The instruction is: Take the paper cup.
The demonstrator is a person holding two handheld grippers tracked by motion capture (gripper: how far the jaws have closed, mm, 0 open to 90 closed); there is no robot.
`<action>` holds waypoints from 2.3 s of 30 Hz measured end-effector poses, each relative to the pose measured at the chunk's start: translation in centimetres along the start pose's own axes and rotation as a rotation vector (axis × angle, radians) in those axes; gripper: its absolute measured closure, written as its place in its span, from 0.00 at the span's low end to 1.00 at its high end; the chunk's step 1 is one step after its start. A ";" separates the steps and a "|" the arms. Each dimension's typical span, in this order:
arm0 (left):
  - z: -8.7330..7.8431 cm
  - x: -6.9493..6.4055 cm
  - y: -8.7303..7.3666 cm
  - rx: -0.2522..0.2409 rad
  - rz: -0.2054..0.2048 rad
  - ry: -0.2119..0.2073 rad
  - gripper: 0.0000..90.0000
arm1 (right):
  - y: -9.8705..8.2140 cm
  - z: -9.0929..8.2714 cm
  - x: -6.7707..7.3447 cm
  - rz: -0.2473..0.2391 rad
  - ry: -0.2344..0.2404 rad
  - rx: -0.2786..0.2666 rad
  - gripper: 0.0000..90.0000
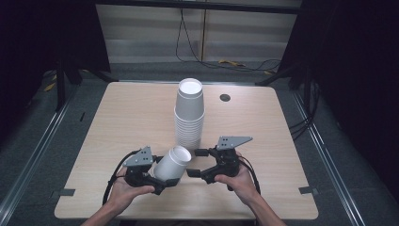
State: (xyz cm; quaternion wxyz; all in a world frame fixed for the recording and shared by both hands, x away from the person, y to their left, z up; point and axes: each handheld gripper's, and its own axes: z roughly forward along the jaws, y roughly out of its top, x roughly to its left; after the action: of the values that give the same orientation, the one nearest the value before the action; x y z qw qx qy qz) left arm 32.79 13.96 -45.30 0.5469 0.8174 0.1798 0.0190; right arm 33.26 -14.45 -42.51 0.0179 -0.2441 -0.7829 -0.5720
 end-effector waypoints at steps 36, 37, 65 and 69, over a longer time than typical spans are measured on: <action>0.0 0.4 2.6 0.171 0.056 0.023 0.17 | 0.3 -2.2 -0.5 -0.065 -0.120 0.181 0.17; 0.1 0.3 2.7 0.175 0.055 0.025 0.17 | 0.4 -2.2 -0.6 -0.065 -0.116 0.186 0.17; 3.0 -0.1 4.3 0.369 0.166 -0.030 0.17 | 1.2 -1.0 -0.5 -0.174 -0.062 0.422 0.16; 3.5 -0.6 4.4 0.393 0.183 -0.043 0.17 | 1.1 -0.8 -0.5 -0.182 -0.059 0.431 0.16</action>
State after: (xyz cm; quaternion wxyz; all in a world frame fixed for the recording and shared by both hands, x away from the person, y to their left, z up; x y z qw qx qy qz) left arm 34.26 9.18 -42.66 0.3767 0.9215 0.0931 0.0157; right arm 33.98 -15.16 -41.39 -0.0047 -0.1796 -0.9059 -0.3834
